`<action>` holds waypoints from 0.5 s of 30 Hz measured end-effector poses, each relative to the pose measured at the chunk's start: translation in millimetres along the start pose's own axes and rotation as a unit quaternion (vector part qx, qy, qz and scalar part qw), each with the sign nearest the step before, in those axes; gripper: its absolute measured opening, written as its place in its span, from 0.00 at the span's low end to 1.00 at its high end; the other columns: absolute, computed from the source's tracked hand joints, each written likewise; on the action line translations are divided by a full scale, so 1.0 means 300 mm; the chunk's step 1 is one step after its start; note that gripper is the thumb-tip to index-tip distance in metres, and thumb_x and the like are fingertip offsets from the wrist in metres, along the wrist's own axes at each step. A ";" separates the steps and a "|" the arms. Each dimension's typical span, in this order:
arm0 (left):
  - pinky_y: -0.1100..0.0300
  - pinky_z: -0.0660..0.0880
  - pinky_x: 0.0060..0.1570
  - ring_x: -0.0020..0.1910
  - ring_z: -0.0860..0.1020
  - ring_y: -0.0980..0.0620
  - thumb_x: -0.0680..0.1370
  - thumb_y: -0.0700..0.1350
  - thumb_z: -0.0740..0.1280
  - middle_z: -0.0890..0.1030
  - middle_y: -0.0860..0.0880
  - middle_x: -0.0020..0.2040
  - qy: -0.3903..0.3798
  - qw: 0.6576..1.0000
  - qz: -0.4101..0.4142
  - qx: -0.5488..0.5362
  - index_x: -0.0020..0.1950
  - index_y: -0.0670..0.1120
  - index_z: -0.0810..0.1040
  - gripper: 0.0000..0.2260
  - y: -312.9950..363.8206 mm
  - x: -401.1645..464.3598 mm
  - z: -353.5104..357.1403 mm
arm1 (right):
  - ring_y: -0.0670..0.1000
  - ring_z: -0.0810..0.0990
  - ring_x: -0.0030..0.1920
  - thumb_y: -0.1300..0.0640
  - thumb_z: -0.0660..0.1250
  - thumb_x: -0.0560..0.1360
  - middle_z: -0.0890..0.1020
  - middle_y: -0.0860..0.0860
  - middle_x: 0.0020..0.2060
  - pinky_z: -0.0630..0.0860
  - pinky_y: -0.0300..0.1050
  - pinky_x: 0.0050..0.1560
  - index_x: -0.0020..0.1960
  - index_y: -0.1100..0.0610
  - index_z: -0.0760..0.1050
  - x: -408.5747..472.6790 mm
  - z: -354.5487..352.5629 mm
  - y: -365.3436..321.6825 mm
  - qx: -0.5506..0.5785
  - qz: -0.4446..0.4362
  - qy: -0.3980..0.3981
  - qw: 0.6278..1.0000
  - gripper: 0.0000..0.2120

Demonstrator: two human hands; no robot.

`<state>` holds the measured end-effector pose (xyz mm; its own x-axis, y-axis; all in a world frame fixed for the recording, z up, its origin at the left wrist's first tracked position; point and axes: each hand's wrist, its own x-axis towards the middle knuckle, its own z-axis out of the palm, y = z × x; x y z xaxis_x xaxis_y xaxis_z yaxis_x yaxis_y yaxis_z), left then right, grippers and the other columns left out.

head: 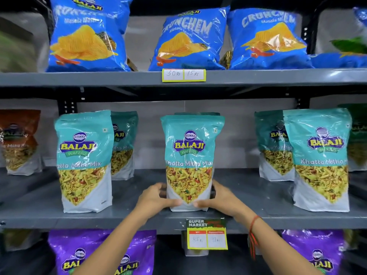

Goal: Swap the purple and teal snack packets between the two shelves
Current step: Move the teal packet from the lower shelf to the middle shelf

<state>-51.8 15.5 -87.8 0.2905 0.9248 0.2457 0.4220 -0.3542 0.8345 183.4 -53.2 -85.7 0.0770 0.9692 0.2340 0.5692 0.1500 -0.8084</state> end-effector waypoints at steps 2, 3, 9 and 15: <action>0.60 0.78 0.51 0.49 0.82 0.59 0.54 0.60 0.81 0.85 0.56 0.50 -0.004 1.000 0.002 0.005 0.54 0.53 0.79 0.32 0.020 0.009 0.026 | 0.43 0.81 0.57 0.46 0.83 0.58 0.83 0.43 0.58 0.80 0.45 0.60 0.66 0.47 0.73 0.008 -0.026 0.017 0.010 0.012 0.008 1.000 0.38; 0.62 0.77 0.50 0.49 0.82 0.59 0.56 0.58 0.81 0.85 0.56 0.51 -0.005 1.000 0.001 0.005 0.55 0.52 0.79 0.31 0.030 0.013 0.041 | 0.44 0.81 0.57 0.47 0.83 0.58 0.83 0.44 0.58 0.80 0.46 0.61 0.65 0.47 0.73 0.012 -0.038 0.027 0.017 0.020 0.011 1.000 0.38; 0.59 0.76 0.52 0.53 0.81 0.54 0.59 0.56 0.82 0.84 0.53 0.55 -0.018 0.999 -0.023 0.012 0.60 0.50 0.77 0.32 0.075 0.044 0.091 | 0.47 0.81 0.58 0.48 0.84 0.56 0.83 0.47 0.59 0.78 0.50 0.65 0.64 0.49 0.74 0.017 -0.081 0.045 0.044 0.052 0.013 0.998 0.39; 0.60 0.75 0.52 0.52 0.80 0.55 0.63 0.56 0.80 0.82 0.50 0.58 0.017 1.000 -0.006 0.006 0.65 0.47 0.73 0.34 0.076 -0.033 0.084 | 0.49 0.72 0.67 0.48 0.82 0.62 0.71 0.50 0.71 0.74 0.44 0.63 0.74 0.52 0.60 -0.074 -0.022 -0.038 0.116 0.042 0.118 0.985 0.47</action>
<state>-23.3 -5.2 -83.7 0.2550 0.9334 0.2524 0.4356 -0.3439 0.8319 180.6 -77.5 -78.2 0.3200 0.9115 0.2585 0.3522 0.1388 -0.9256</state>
